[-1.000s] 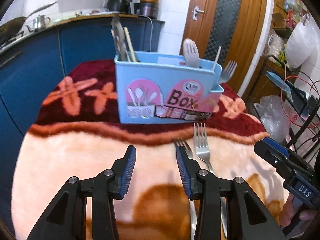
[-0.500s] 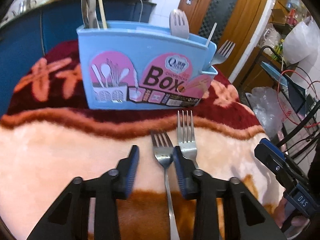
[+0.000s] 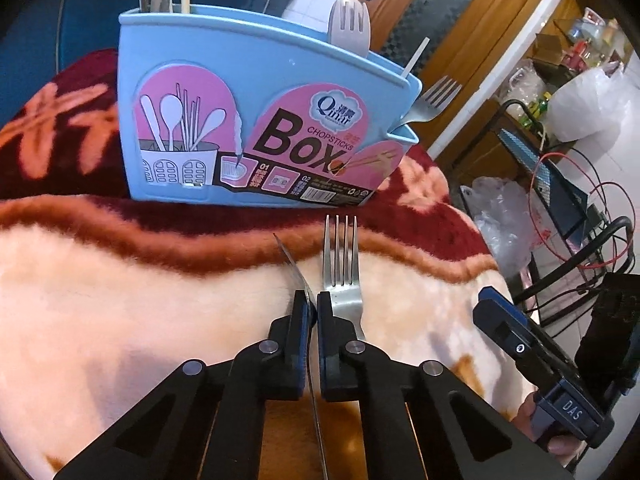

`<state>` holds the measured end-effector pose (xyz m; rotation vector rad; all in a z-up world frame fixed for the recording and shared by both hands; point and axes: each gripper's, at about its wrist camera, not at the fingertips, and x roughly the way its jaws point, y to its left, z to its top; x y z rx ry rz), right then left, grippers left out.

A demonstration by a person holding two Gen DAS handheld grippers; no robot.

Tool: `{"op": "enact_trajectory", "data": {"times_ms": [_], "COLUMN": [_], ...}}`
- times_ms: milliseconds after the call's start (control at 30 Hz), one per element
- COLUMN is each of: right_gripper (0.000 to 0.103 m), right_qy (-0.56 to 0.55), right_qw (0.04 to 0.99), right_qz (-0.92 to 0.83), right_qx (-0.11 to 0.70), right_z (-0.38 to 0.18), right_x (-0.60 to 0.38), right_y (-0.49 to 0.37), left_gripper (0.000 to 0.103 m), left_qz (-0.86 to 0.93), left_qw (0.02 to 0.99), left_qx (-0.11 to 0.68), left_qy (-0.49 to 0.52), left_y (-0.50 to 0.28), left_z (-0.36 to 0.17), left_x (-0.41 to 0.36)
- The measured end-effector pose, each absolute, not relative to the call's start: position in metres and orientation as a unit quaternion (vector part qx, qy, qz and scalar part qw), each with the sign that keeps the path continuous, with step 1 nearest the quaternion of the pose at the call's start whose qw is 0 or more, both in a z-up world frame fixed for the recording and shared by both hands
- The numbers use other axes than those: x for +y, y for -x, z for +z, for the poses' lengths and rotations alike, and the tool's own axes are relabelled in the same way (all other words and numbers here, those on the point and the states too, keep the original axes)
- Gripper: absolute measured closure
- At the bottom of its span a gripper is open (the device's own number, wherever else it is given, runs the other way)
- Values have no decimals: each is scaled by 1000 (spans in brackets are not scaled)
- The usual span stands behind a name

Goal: Organize utensils
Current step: 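Lower left onto a metal fork while right grasps another metal fork, then lift the fork with left and the fork with right above the holder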

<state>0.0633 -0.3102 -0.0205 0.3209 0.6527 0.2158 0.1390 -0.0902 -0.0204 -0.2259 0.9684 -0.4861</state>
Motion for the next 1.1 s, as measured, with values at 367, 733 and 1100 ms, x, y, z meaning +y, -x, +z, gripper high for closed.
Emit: {"op": "enact_trajectory", "data": {"times_ms": [367,733,1100], "right_gripper": [37,40,56], "right_qy": [-113,-63,-68], "right_qw": [925,906,888], "right_qz": [136,183,189], "right_qx": [335,377,415], "right_z": [-14,-16,-30], "right_x": [-281,-240,-230], "right_y": [-76,-117,-157], "left_gripper": [100,100,101], "left_qz": [-208,-190,-188], "left_qw": [893,916,919], "left_qx": [384,339,326], "left_qy": [106,102,120], "left_y": [-117,-101,-94], "left_z": [13,31,34], "left_x": [-57,-29,-12]}}
